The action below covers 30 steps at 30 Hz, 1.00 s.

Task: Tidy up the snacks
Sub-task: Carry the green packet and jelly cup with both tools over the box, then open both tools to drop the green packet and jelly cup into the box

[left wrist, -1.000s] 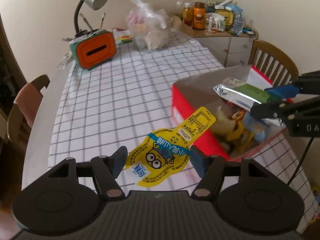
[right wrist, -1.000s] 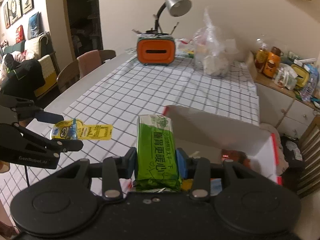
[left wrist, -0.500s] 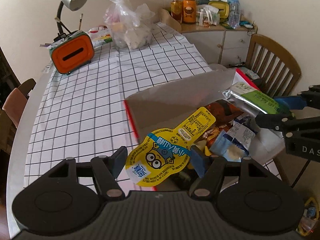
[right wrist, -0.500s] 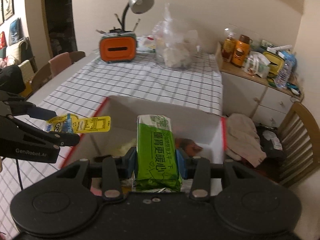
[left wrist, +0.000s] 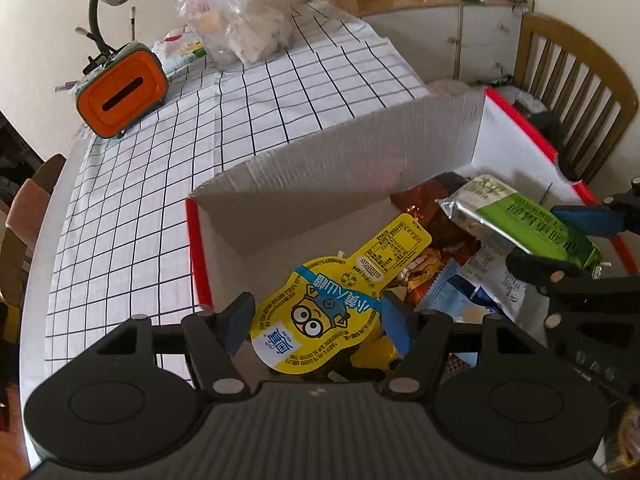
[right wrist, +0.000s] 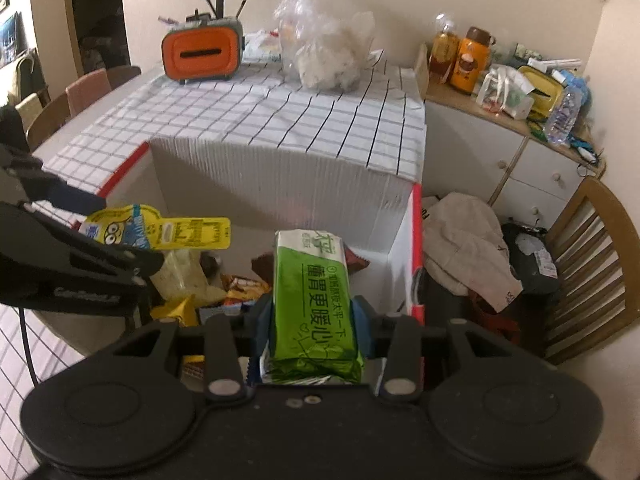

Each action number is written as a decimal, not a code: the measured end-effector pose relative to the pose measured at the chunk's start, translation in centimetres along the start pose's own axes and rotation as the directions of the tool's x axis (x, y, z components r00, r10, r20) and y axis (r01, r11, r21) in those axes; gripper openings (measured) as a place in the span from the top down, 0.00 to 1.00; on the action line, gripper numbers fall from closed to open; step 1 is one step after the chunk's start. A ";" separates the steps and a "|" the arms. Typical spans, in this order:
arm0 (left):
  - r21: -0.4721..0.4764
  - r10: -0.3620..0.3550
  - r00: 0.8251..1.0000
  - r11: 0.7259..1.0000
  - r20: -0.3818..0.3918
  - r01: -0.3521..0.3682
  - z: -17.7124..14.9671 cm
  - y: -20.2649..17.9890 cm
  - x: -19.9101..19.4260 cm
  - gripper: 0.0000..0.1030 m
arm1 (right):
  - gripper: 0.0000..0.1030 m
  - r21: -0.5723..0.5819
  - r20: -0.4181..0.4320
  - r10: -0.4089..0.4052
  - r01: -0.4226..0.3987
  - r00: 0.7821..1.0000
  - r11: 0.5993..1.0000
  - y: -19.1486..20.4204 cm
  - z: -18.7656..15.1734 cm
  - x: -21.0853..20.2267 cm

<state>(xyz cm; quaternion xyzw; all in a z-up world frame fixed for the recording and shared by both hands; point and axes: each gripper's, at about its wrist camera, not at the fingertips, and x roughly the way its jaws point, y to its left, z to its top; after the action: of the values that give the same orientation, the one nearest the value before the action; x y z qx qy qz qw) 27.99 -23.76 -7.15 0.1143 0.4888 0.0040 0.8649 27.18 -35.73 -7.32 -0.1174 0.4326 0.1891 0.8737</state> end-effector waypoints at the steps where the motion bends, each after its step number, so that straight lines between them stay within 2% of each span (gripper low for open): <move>1: 0.005 0.006 1.000 1.000 -0.005 -0.006 0.0 -0.2 0.2 0.34 | 0.60 -0.002 -0.006 0.003 -0.003 1.000 1.000 0.1 0.0 0.3; 9: 0.025 0.029 0.999 0.999 -0.041 -0.028 0.2 -0.8 1.6 0.34 | 0.60 -0.037 -0.033 0.004 -0.005 0.999 0.999 0.7 -0.4 1.8; 14: 0.020 0.013 0.999 1.000 -0.049 -0.013 0.3 -0.7 1.7 0.33 | 0.60 -0.046 -0.046 0.012 -0.014 0.999 0.999 0.9 -0.6 2.2; 21: 0.013 0.001 0.999 1.000 -0.043 -0.001 0.3 -0.5 1.4 0.33 | 0.57 -0.007 -0.034 0.054 -0.054 0.998 0.999 0.2 -0.3 1.7; 23: 0.011 -0.007 0.999 1.000 -0.037 0.007 0.2 -0.4 1.2 0.32 | 0.54 0.006 -0.021 0.068 -0.068 0.997 0.998 0.0 -0.3 1.3; 26: 0.001 -0.013 0.999 1.000 -0.029 0.013 0.1 -0.1 0.8 0.29 | 0.40 0.019 0.002 0.082 -0.082 0.997 0.996 -0.2 -0.3 0.4; 30: -0.024 -0.039 0.999 0.999 -0.012 0.039 -0.2 0.4 0.0 0.26 | 0.31 0.041 0.025 0.094 -0.095 0.995 0.995 -0.5 -0.2 -0.7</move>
<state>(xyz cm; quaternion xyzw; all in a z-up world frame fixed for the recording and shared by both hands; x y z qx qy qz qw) 27.85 -23.31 -7.15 0.0946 0.4961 -0.0063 0.8631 26.82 -36.43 -6.84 -0.0761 0.4316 0.2225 0.8709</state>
